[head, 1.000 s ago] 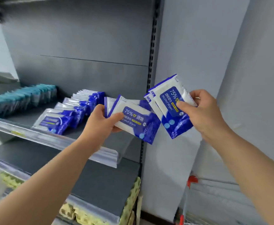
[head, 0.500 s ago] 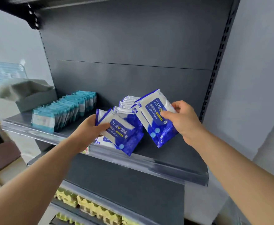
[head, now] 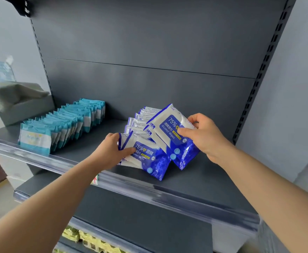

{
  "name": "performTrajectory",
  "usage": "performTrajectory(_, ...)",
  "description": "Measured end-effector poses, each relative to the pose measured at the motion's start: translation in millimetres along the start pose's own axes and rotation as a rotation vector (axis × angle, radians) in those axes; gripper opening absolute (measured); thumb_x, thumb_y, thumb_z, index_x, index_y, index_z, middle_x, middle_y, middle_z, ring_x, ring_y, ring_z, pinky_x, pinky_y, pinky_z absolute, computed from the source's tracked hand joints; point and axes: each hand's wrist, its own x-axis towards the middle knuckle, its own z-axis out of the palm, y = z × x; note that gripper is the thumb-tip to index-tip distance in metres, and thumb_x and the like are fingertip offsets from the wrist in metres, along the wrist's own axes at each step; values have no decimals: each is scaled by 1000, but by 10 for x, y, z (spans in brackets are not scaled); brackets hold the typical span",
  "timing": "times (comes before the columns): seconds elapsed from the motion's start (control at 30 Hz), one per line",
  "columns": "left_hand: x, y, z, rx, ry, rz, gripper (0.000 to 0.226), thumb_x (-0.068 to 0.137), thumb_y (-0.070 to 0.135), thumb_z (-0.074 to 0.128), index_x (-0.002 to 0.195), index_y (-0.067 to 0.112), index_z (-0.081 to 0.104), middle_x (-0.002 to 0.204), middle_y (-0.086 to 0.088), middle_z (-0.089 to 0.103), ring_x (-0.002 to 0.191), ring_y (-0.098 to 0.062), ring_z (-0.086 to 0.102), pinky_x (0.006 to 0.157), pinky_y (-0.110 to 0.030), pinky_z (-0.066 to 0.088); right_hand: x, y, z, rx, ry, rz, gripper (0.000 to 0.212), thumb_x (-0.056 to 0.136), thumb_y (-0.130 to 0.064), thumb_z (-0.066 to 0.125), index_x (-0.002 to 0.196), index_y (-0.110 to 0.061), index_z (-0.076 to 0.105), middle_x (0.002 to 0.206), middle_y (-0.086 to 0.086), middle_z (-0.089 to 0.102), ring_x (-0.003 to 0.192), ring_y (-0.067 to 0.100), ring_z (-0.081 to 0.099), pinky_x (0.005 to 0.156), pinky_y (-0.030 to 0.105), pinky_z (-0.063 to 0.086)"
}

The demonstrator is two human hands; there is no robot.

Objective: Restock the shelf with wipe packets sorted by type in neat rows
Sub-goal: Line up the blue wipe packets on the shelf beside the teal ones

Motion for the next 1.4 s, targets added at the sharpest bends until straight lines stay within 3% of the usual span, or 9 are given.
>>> performTrajectory(0.23,208,-24,-77,-121,-171,72,21,78,35,77,83,23,60,82,9,68,62,-3,63,52,-16,42,25,12,139,-267,-233,1,27,76,-5,77,86,-16,54,89,7,71,76,18,68,66,28,54)
performTrajectory(0.43,294,-206,-302,-342,-465,103,11,90,18,64,102,18,66,94,2,75,86,-14,71,74,-22,54,-41,7,572,-461,-179,-12,33,66,-14,86,80,-27,59,93,-8,63,88,13,62,75,27,53)
performTrajectory(0.6,317,-343,-424,-532,-651,69,41,83,64,54,112,34,59,118,5,67,109,-14,63,104,-38,43,-99,-89,908,-527,-122,-5,34,65,-21,87,83,-28,59,86,-17,55,73,-1,52,60,13,39)
performTrajectory(0.7,306,-434,-354,-316,-625,216,62,66,71,67,115,39,49,126,7,48,121,-8,48,107,-36,39,-169,-97,1048,-571,-79,-12,33,67,-25,86,85,-28,58,84,-18,54,71,-3,51,59,12,37)
performTrajectory(0.87,252,-464,-379,-128,-617,313,36,79,54,63,103,37,43,113,14,48,120,-10,45,100,-30,44,-373,-52,1047,-666,58,-3,45,62,-43,85,96,-29,59,98,-16,55,91,4,56,78,22,48)
performTrajectory(1.0,280,-522,-346,-5,-531,308,68,75,63,59,126,21,39,127,6,42,122,-10,43,100,-32,45,-534,-49,993,-760,159,306,76,58,-67,77,110,-25,42,103,-10,48,92,9,57,73,31,51)
performTrajectory(1.13,244,-556,-271,-163,-730,287,68,81,64,50,134,32,22,124,15,57,112,-8,60,109,-47,38,-487,-42,1086,-526,79,288,49,74,-44,77,104,-19,48,106,-8,60,80,1,61,60,21,50)
performTrajectory(1.23,244,-543,-274,-204,-774,276,60,86,64,47,135,40,22,126,18,58,114,-8,58,115,-48,27,-414,-69,1086,-488,42,283,56,73,-42,79,112,-20,47,113,-7,58,89,4,62,68,24,53)
performTrajectory(1.4,233,-480,-388,-490,-715,174,28,91,42,52,108,38,31,112,14,59,95,-5,63,78,-22,53,-332,-102,889,-458,107,267,65,81,-57,63,132,-22,43,126,-3,53,104,7,58,76,25,46)
